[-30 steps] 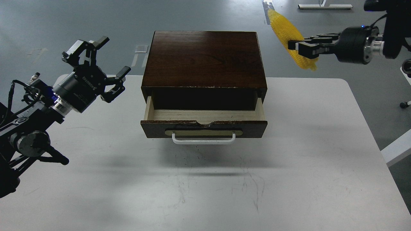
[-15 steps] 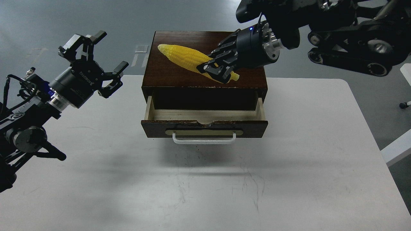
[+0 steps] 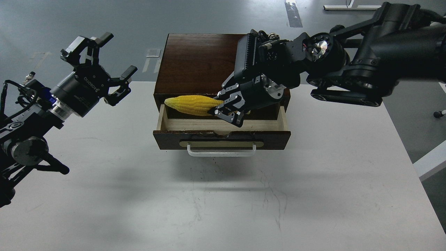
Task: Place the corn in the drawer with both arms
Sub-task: 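Lower the corn into the drawer and open the right gripper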
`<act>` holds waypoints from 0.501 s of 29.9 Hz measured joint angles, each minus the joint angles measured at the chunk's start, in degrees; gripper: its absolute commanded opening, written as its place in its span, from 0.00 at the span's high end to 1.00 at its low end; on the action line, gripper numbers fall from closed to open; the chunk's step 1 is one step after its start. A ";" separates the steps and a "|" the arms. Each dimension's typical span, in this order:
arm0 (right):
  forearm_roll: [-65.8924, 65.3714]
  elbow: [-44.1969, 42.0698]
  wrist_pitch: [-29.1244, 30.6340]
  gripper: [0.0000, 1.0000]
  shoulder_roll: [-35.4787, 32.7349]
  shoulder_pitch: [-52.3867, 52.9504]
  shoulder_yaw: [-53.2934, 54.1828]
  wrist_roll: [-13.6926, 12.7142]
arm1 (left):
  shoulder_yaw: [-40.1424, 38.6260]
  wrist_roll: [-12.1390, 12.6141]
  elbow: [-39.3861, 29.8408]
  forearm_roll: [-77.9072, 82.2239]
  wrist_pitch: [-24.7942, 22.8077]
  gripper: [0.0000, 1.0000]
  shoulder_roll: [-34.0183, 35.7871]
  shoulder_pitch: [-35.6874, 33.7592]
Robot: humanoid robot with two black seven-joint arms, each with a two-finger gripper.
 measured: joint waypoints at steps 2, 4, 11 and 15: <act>0.00 -0.29 -0.02 0.75 0.03 -1.01 -0.70 0.00 | -0.03 0.00 0.00 0.00 -0.02 0.02 -0.03 0.00; 0.00 -0.63 -0.09 0.72 0.03 -1.77 -1.50 0.00 | -0.04 0.00 0.00 0.00 -0.03 0.02 -0.03 0.00; 0.07 -1.64 -0.16 0.49 -0.03 -3.46 -1.93 0.00 | -0.11 0.00 0.00 0.00 -0.08 0.02 0.00 0.00; 0.13 -1.68 -0.16 0.41 -0.17 -3.89 -1.93 0.00 | -0.13 0.02 0.00 0.00 -0.09 0.02 0.01 0.00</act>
